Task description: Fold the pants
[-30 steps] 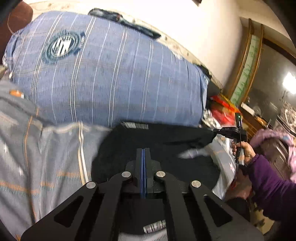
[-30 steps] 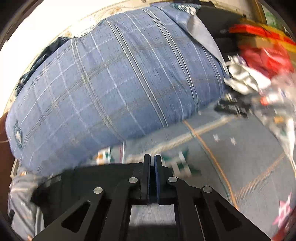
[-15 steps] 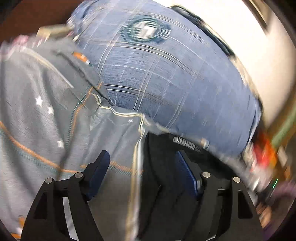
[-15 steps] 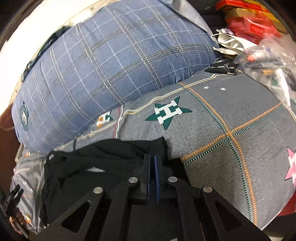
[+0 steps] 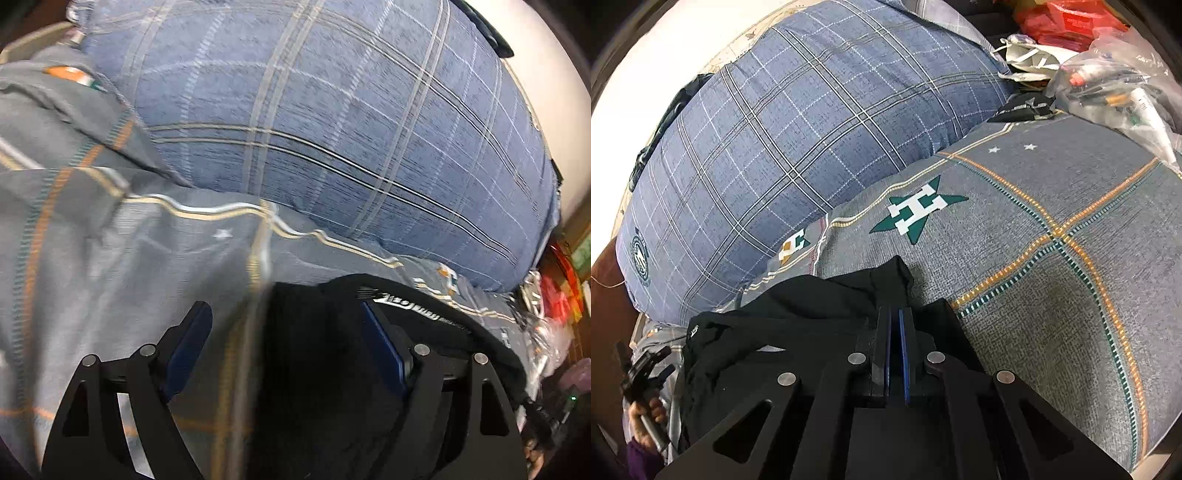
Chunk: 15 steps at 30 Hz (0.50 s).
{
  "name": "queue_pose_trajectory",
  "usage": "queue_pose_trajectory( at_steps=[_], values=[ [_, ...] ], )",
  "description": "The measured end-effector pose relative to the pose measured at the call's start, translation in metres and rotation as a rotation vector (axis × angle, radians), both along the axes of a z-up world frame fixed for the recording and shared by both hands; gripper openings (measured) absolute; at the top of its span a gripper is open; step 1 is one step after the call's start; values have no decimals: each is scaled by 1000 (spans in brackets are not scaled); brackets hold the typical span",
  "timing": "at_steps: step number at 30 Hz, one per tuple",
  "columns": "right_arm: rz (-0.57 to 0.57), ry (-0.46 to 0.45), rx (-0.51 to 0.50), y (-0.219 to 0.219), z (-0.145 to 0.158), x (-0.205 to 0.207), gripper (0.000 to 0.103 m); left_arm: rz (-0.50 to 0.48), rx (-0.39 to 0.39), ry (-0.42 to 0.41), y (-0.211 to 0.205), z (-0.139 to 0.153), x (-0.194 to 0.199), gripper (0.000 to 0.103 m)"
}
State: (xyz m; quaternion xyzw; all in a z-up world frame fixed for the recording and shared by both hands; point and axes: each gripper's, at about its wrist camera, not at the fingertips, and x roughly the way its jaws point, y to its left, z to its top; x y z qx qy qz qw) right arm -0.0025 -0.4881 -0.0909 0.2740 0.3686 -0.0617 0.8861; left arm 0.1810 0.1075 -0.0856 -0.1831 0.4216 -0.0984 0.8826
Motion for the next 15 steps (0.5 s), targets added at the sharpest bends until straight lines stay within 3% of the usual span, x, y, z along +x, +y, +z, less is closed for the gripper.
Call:
queue_pose_trajectory(
  at_steps=[2,5,8,9,10,15],
  values=[
    [6,12,-7,1,-3,2,4,-52,5,-30,-11,-2,-1,82],
    [14,29,-18,3,-8,8,4,-114,79,-62,-28,-4,-4,82],
    [13,30,-22,5,-10,12,4,-134,82,-77,-31,-6,-2,82],
    [13,32,-28,7,-10,13,4,-140,76,-75,-30,-7,-1,77],
    [12,34,-37,8,-10,13,4,-146,70,-84,-28,-7,-2,61],
    [10,33,-50,11,-11,13,4,-181,82,-96,-25,-10,1,10]
  ],
)
